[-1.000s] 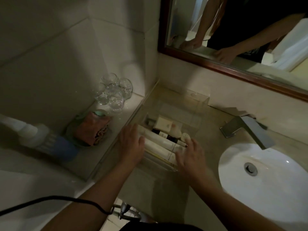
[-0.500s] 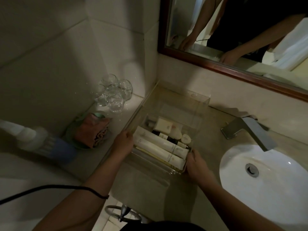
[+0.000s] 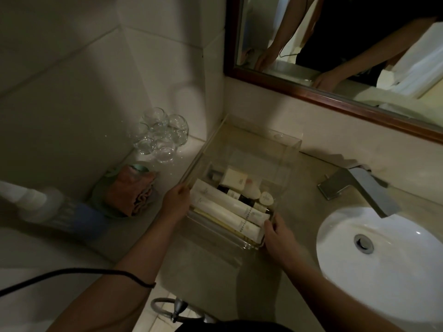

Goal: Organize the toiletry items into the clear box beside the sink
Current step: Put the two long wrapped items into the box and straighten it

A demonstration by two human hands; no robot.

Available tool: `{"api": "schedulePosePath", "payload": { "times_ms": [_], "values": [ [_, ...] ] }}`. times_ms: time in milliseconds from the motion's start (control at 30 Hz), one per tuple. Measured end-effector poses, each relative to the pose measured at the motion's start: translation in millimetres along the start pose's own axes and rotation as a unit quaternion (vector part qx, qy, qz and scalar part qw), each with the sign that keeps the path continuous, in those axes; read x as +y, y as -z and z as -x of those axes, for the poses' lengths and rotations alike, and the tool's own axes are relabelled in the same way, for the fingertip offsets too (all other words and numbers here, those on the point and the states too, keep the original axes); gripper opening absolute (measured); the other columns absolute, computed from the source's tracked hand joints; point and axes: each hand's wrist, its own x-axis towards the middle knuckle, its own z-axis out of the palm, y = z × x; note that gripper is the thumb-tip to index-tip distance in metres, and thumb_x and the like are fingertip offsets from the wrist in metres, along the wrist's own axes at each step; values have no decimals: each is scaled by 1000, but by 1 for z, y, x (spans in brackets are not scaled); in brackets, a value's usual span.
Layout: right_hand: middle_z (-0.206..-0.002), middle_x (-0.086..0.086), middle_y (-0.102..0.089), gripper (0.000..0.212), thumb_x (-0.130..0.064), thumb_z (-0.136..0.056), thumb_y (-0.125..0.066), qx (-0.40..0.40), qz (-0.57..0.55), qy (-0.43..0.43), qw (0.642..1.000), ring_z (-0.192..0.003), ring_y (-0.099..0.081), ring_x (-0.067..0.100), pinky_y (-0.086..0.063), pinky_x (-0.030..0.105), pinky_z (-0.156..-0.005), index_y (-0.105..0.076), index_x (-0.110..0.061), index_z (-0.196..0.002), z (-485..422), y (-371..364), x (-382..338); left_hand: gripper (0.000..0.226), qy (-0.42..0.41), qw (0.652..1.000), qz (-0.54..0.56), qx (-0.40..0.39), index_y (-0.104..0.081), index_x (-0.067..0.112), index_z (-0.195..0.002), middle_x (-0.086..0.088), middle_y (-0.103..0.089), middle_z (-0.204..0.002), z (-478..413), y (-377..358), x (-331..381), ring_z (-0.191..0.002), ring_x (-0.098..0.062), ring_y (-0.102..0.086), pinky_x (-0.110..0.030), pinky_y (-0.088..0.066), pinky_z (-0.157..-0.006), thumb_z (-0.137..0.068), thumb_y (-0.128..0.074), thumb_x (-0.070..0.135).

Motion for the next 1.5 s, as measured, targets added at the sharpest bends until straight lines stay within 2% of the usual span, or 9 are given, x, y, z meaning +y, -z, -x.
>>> {"api": "schedulePosePath", "payload": {
  "times_ms": [167,533,633,867,967,1100,1200,1333,1500],
  "values": [
    [-107,-5,-59,26,-33,-102,-40,17,-22,19,999,-90,-60,10,-50,27,-76,-48,-25,-125,-4,1,-9,43,12,1000,6,-1,-62,14,-123,-9,-63,-127,-8,-1,3,-119,-26,-57,-44,-45,-104,-88,-42,29],
    [-108,-3,-62,26,-28,-101,-42,48,-39,30,998,-95,-64,17,-57,40,-86,-52,-21,-125,-14,2,-12,37,20,1000,18,-1,-62,10,-123,-11,-62,-129,-15,-5,15,-120,-25,-55,-40,-44,-104,-93,-42,18],
    [-107,-6,-61,27,-28,-101,-42,50,-52,32,997,-97,-63,16,-56,40,-88,-52,-23,-125,-15,2,-12,34,12,999,35,11,-65,8,-119,-9,-64,-125,-14,-6,15,-115,-20,-56,-28,-42,-95,-94,-42,14],
    [-97,-2,-66,16,-29,-100,-42,93,-23,50,994,-85,-66,15,-59,42,-75,-56,-22,-100,-27,16,-14,31,16,996,76,34,-63,4,-118,-2,-61,-111,-11,-18,14,-104,-14,-54,-24,-39,-85,-96,-43,13],
    [-97,-2,-64,15,-29,-101,-42,94,-29,52,994,-82,-64,10,-58,33,-69,-55,-23,-105,-30,20,-16,35,16,997,75,23,-61,6,-124,-8,-60,-127,-12,-19,12,-116,-19,-54,-28,-41,-98,-96,-43,17],
    [-97,-3,-65,14,-30,-101,-43,93,-52,52,993,-85,-66,13,-60,36,-72,-54,-24,-107,-29,21,-15,37,23,997,75,19,-57,9,-129,-10,-56,-136,-10,-20,13,-125,-23,-51,-35,-40,-107,-96,-43,18],
    [-99,-1,-65,14,-30,-100,-42,98,-46,51,993,-86,-66,14,-59,38,-74,-54,-25,-106,-31,18,-14,37,9,997,74,22,-60,10,-126,-10,-60,-130,-6,-21,14,-119,-22,-55,-30,-43,-98,-93,-44,18],
    [-99,2,-66,12,-31,-100,-42,104,-45,48,992,-87,-66,19,-59,45,-77,-53,-27,-101,-33,15,-16,39,-5,998,67,9,-61,10,-123,-11,-63,-126,-10,-20,18,-117,-25,-57,-39,-45,-103,-90,-44,20],
    [-95,-2,-66,17,-32,-101,-42,116,-39,46,991,-82,-66,12,-59,34,-69,-56,-23,-104,-38,21,-24,32,-17,999,48,-8,-63,9,-118,-6,-63,-110,-20,-23,27,-95,-18,-56,-22,-42,-70,-94,-41,12]
  ]
}}
